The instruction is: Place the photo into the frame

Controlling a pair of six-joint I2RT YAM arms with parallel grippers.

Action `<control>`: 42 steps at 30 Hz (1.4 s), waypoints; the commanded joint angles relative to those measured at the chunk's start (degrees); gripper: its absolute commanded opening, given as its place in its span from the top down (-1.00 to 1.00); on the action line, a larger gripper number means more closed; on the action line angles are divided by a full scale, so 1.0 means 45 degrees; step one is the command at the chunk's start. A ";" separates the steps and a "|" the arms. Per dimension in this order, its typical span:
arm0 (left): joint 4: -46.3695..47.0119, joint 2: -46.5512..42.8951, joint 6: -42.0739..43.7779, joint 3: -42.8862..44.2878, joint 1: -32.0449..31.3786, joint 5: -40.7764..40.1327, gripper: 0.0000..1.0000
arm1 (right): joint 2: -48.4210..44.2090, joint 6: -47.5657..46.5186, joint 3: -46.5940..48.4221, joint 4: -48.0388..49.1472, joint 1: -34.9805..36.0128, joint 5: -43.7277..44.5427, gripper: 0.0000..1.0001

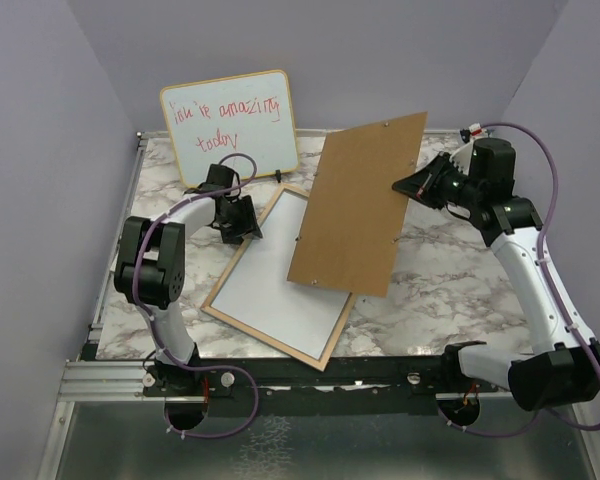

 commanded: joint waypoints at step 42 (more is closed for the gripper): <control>0.1943 0.0029 -0.4931 -0.0939 -0.1679 0.1375 1.00 | -0.1269 0.2522 -0.6067 0.5185 0.0021 -0.3012 0.99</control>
